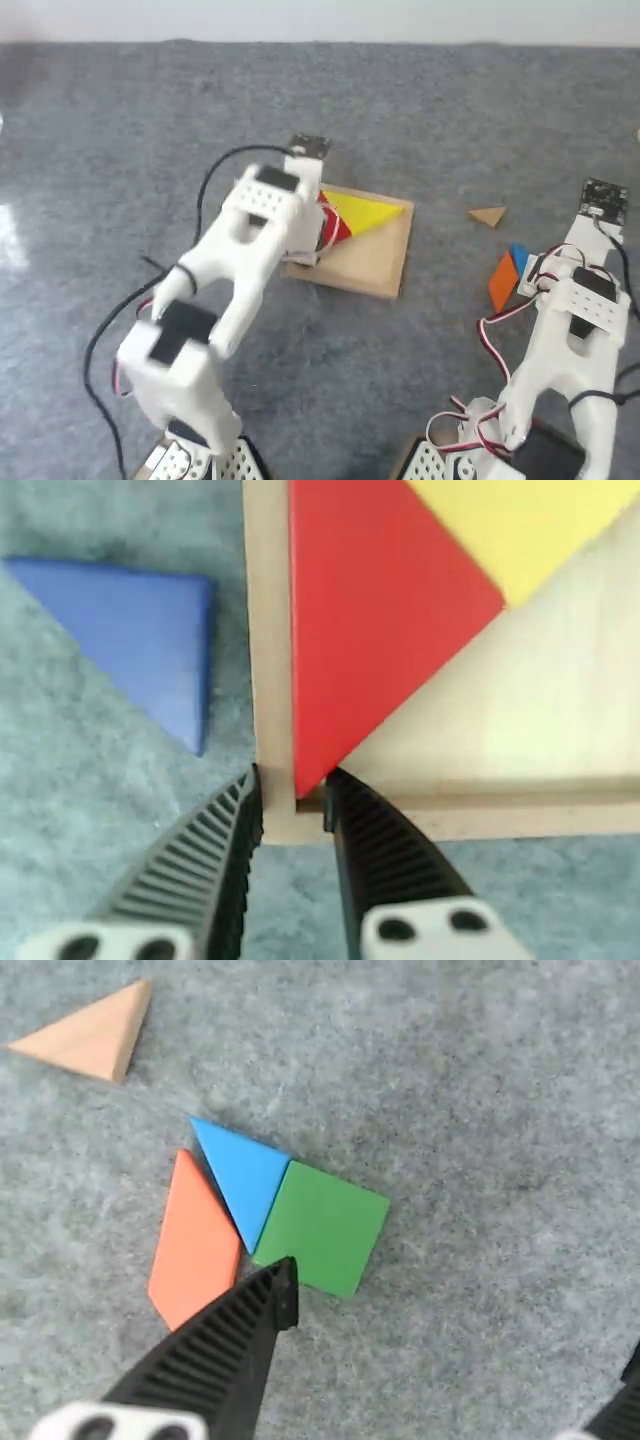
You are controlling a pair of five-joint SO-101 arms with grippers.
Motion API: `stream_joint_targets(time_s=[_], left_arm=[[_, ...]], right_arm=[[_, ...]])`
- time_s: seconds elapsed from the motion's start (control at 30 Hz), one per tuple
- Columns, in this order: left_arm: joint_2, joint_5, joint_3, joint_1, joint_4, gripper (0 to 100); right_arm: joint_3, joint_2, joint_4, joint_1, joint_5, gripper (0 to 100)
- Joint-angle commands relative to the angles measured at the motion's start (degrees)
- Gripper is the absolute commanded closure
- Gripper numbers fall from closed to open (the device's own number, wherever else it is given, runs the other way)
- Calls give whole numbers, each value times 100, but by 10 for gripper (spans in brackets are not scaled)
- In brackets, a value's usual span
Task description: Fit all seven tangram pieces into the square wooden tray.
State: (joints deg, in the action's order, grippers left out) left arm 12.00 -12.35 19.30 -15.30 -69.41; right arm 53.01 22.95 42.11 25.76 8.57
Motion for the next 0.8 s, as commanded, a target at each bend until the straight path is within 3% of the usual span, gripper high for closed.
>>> stream_joint_targets(time_s=[0.0, 0.4, 0.6, 0.77], left_arm=[[-466, -97, 233, -88, 360, 987], [-193, -387, 338, -870, 466, 983], [-782, -501, 523, -897, 536, 839], [-1723, -545, 848, -774, 923, 818]], right_arm=[[26, 13, -40, -57, 0, 511], [35, 13, -48, -84, 9, 511], [35, 4, -40, -84, 53, 511], [35, 4, 31, -84, 255, 511]])
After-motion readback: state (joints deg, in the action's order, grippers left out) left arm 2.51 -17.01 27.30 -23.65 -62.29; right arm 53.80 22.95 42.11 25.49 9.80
